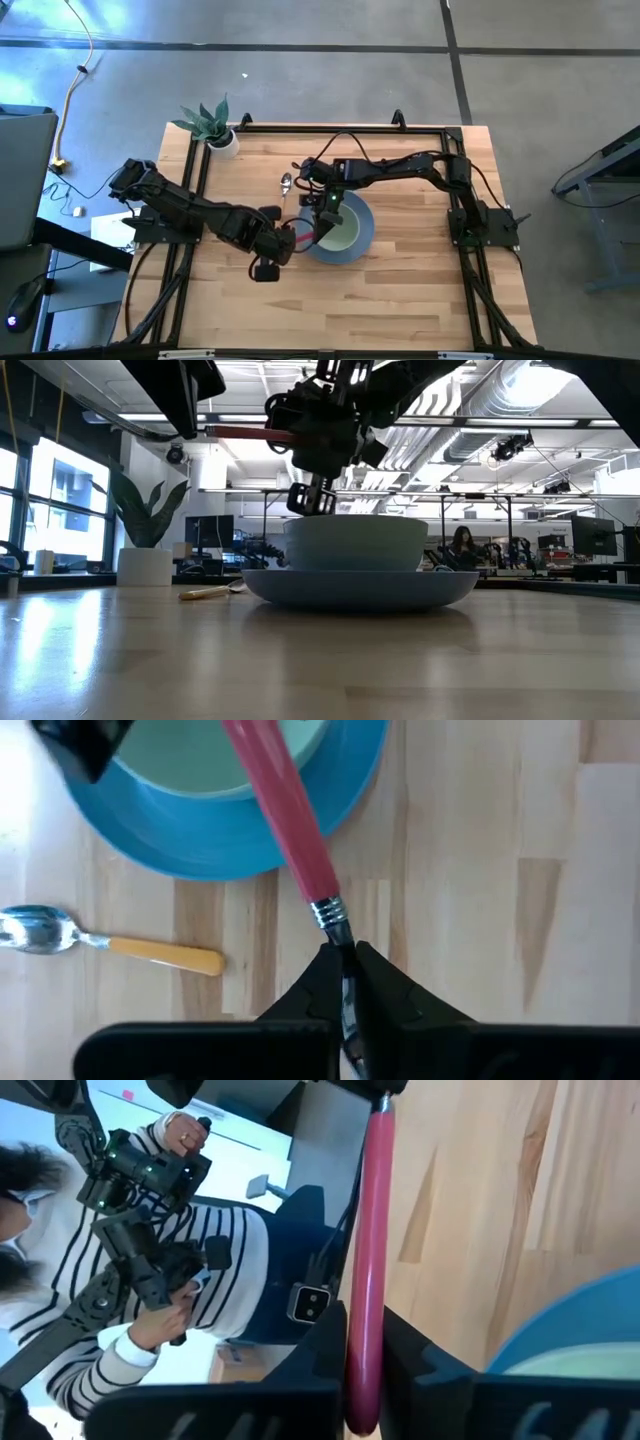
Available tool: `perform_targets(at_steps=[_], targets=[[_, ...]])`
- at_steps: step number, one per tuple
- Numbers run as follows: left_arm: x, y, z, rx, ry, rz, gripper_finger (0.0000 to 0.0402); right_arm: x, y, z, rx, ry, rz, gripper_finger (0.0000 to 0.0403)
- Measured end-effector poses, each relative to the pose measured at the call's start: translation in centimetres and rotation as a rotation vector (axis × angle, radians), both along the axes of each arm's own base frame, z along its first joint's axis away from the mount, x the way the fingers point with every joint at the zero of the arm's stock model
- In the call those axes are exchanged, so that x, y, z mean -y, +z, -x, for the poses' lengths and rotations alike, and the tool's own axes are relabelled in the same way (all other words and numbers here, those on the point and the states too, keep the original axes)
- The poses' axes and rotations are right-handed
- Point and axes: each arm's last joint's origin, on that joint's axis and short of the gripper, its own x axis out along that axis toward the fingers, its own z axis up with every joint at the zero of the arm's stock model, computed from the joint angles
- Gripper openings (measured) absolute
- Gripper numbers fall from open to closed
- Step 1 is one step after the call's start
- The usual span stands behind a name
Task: Set table place
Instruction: Put the pink fork to the right of the blue plate
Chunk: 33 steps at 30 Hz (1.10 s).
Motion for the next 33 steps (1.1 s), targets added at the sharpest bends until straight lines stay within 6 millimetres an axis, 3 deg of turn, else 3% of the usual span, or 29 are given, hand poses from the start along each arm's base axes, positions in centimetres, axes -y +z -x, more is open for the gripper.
perform_targets(at_steps=[33], targets=[[0.02, -0.05, -0.11, 0.003, -0.005, 0.006, 0.0000, 0.64, 0.26, 0.00, 0.020, -0.013, 0.010, 0.0000]])
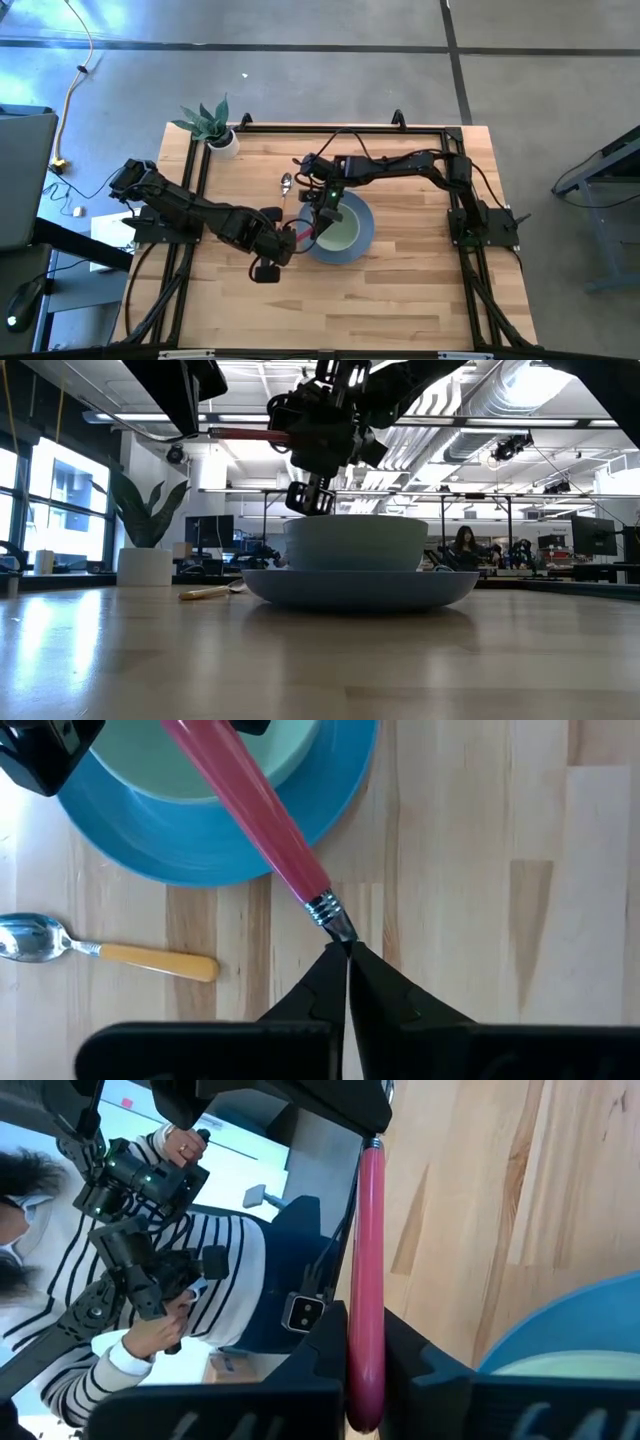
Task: Set table place
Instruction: Put the pink fork to the right of the blue plate
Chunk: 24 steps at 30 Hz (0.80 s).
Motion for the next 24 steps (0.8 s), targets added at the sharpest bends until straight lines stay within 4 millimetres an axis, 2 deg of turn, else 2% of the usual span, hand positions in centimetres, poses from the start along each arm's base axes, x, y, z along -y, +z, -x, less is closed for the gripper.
perform_targets(at_steps=[4, 7, 11, 17, 20, 24], targets=[[0.1, 0.5, -0.3, 0.020, -0.007, 0.024, 0.0006, 0.6, 0.1, 0.1, 0.000, -0.003, -0.011, 0.0000], [0.2, 1.5, -0.5, 0.046, -0.029, 0.034, 0.0026, 0.4, 0.4, 0.1, 0.015, 0.008, -0.018, 0.0001], [0.1, 3.2, -0.7, 0.081, -0.047, 0.000, 0.0074, 0.0, 0.5, 0.0, 0.030, 0.019, -0.013, 0.0001], [-0.3, 4.5, -0.4, 0.076, -0.014, -0.111, 0.0159, 0.0, 0.4, 0.0, 0.026, 0.017, -0.009, 0.0001], [-0.8, 5.3, 0.6, 0.015, 0.070, -0.185, 0.0186, 0.0, 0.5, 0.1, 0.021, 0.011, -0.002, 0.0001], [-1.5, 6.6, 2.1, -0.023, 0.255, -0.279, 0.0187, 0.6, 1.9, 0.7, 0.050, -0.054, 0.085, 0.0001]])
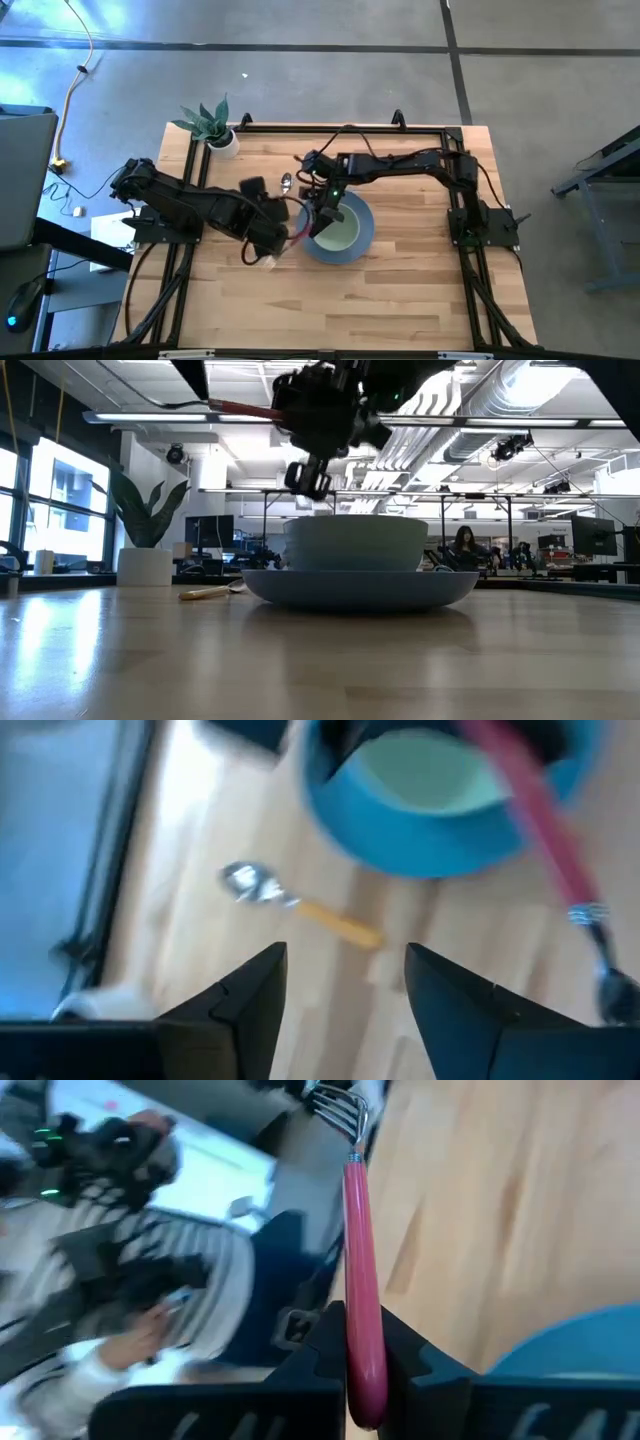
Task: Set table place
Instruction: Put the pink fork to the right of the blue plate
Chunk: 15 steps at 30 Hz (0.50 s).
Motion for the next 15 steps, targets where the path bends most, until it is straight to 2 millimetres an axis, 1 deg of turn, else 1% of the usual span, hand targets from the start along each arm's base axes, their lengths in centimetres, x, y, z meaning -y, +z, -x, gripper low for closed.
perform_targets(at_steps=[3, 7, 11, 15], targets=[[-0.2, 0.9, 0.6, 0.029, 0.104, -0.022, 0.0170, 1.2, 2.4, 1.3, 0.021, -0.112, 0.137, 0.0001], [-0.2, 1.2, 0.6, 0.057, 0.123, -0.029, 0.0146, 2.6, 5.6, 4.3, -0.051, -0.277, 0.330, 0.0001], [-0.3, 1.2, 0.6, 0.064, 0.124, -0.043, 0.0131, 2.8, 9.6, 8.6, -0.141, -0.418, 0.505, 0.0001], [-0.3, 1.3, 0.3, 0.095, 0.127, -0.062, 0.0127, 2.1, 13.7, 13.8, -0.236, -0.601, 0.634, 0.0001]])
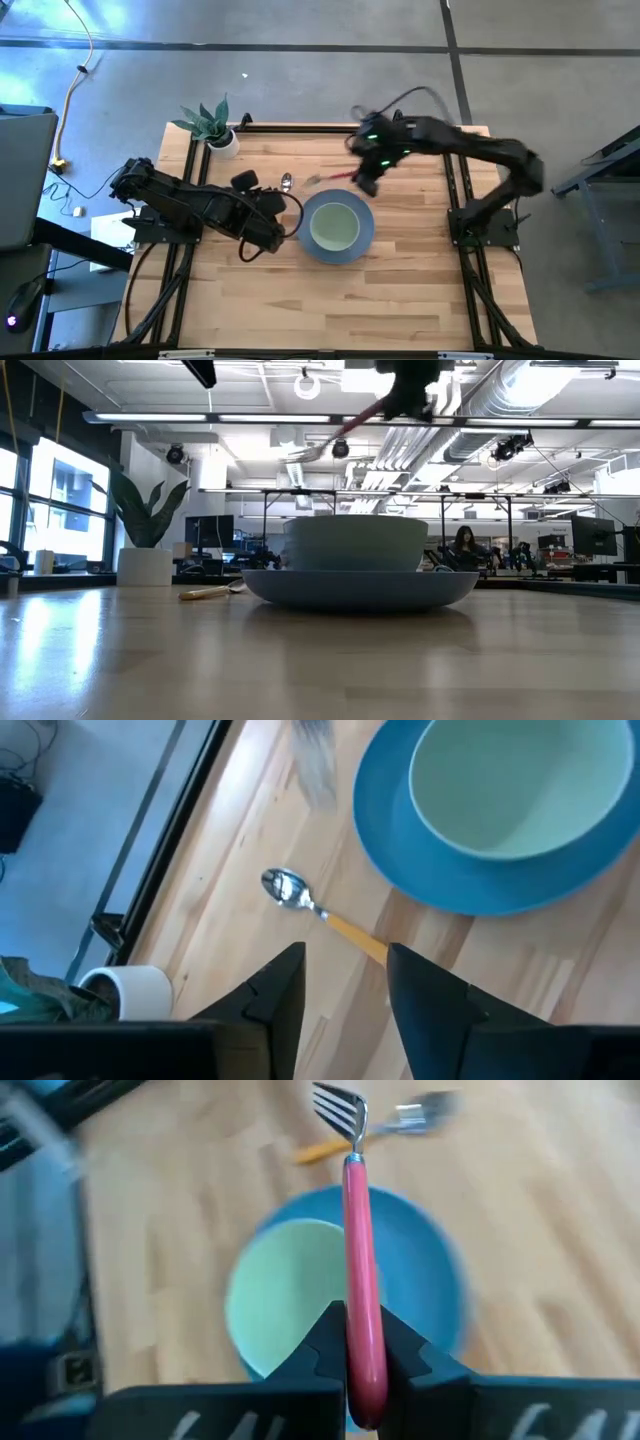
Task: Set table place
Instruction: Put the pink fork to the right of the blue plate
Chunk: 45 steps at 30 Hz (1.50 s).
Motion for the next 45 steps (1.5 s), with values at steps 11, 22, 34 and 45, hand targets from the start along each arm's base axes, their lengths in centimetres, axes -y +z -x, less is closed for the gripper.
perform_targets(at_steps=[11, 22, 34, 45], targets=[[-0.1, 0.2, -0.6, 0.080, 0.013, -0.070, 0.0129, -7.6, 6.8, 15.0, 0.085, -0.639, 0.112, 0.0001], [-0.3, 0.7, -0.3, 0.106, 0.018, -0.114, 0.0129, -14.6, -0.8, 14.6, 0.187, -0.953, 0.125, 0.0001], [-0.6, 2.6, 1.1, 0.158, -0.058, -0.103, 0.0129, -18.5, -12.5, 12.7, 0.295, -1.203, -0.087, 0.0000], [-0.6, 2.9, 1.3, 0.154, -0.081, -0.103, 0.0129, -19.8, -18.3, 9.2, 0.159, -1.284, -0.090, 0.0000]])
